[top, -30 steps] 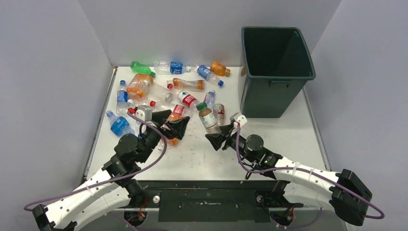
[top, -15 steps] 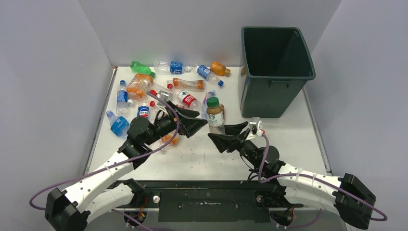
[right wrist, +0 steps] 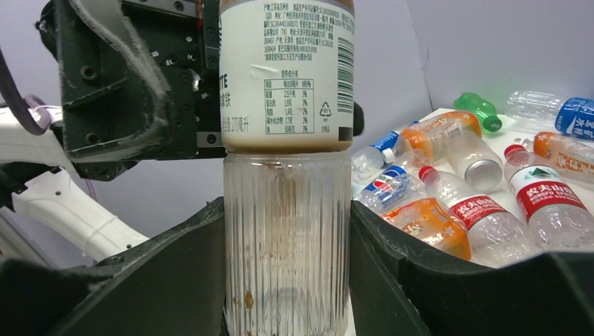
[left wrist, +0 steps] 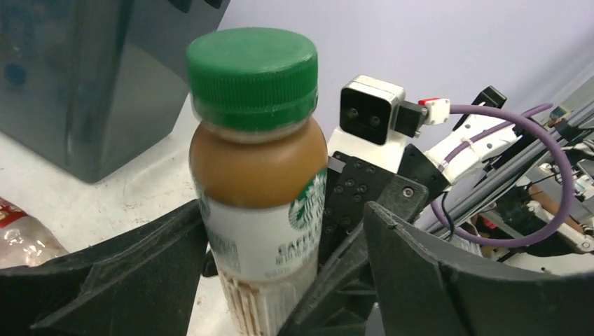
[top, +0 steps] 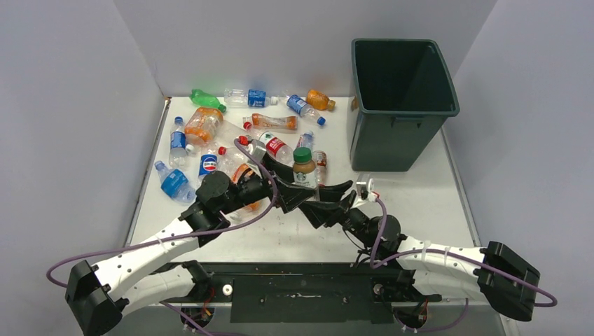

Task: Put the plastic bottles in the bin
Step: Place the plastic bottle in the trash bin.

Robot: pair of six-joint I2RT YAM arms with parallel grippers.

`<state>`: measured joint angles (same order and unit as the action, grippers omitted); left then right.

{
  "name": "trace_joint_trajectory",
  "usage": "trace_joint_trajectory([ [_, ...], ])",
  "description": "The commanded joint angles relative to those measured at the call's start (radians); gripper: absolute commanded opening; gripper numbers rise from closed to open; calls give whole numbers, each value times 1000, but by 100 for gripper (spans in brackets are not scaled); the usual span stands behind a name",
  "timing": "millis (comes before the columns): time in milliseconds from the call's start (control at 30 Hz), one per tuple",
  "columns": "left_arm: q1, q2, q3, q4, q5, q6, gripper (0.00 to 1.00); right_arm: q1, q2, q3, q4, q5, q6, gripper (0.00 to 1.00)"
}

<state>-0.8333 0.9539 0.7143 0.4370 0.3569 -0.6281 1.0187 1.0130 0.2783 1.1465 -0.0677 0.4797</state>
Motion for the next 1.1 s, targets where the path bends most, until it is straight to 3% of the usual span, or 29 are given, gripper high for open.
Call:
trace_joint_trajectory([
  [0,-34,18,70,-16,-18,93,69,39,-12,55,16,3,-67,5],
  [100,-34,12,67,1,-37,97,48,45,-29,65,-21,9,-90,5],
  [167,-33,7,62,15,-44,99,40,50,-36,71,-44,7,-96,5],
  [200,-34,5,61,20,-46,102,36,54,-38,76,-63,5,-98,11],
  [233,-33,4,63,20,-45,111,30,56,-43,84,-88,0,-100,27],
  [300,-34,-8,72,1,-54,142,19,58,-67,121,-195,-8,-112,75],
  [333,-33,-23,78,-35,-73,170,17,59,-90,153,-332,5,-126,91],
  [367,-33,-41,88,-74,-103,204,14,63,-115,189,-445,20,-144,98],
  [400,-34,-60,103,-124,-152,256,8,65,-143,225,-548,36,-172,92],
  [467,-34,-100,129,-234,-271,353,0,68,-207,299,-768,59,-236,90],
  [600,-32,-153,132,-343,-416,550,0,69,-283,473,-1032,138,-288,90],
  [867,-37,-209,9,-258,-313,656,0,69,-111,796,-1297,207,-251,97],
  [1067,-42,-241,-67,-194,-279,653,0,70,48,955,-1331,136,-226,96],
])
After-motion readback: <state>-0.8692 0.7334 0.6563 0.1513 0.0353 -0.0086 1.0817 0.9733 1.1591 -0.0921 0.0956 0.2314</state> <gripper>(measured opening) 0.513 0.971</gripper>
